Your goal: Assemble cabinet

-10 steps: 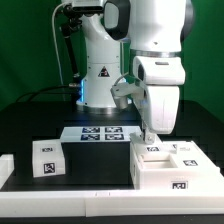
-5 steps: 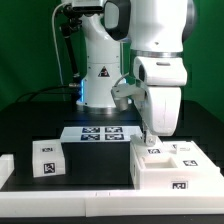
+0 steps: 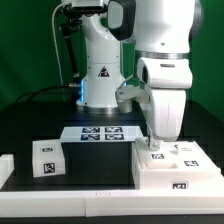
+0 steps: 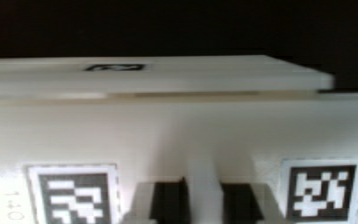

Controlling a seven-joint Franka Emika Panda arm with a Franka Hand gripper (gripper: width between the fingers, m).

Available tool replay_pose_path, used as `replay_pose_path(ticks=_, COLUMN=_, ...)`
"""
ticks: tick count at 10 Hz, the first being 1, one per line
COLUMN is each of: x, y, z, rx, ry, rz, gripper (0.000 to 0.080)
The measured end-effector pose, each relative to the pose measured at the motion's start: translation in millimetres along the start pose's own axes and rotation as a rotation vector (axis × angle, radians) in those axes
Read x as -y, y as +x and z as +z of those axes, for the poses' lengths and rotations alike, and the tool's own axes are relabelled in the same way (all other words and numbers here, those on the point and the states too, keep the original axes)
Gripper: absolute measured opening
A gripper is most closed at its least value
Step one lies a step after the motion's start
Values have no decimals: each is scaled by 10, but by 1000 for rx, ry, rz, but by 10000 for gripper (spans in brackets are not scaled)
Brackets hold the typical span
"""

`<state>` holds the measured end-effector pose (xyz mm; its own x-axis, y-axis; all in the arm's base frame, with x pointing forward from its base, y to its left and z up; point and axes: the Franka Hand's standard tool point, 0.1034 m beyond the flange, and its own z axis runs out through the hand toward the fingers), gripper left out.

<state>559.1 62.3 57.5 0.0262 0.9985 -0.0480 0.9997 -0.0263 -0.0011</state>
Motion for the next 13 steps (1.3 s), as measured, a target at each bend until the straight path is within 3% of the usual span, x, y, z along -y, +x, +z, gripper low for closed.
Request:
replay_pose_path(ticks=3, x=-198, y=-1, z=1, rx=-2, ry=-8, rz=4, gripper=69)
replay_pose_path(ticks=5, x=-213, y=-1, z=-1, rx=10, ry=15, rz=3, gripper=69)
replay_pose_path(ticks=9, x=-209, y=-13, z=3, rx=12, ry=21, rz=-12, gripper=69)
replay_pose_path(ticks=12, x=-206, y=-61, z=-36, rx=23, ry=14, rz=-31, gripper=468)
replay_pose_path(ticks=13, x=-218, y=-83, z=-70, rx=26, ry=9, rz=-44, gripper=468)
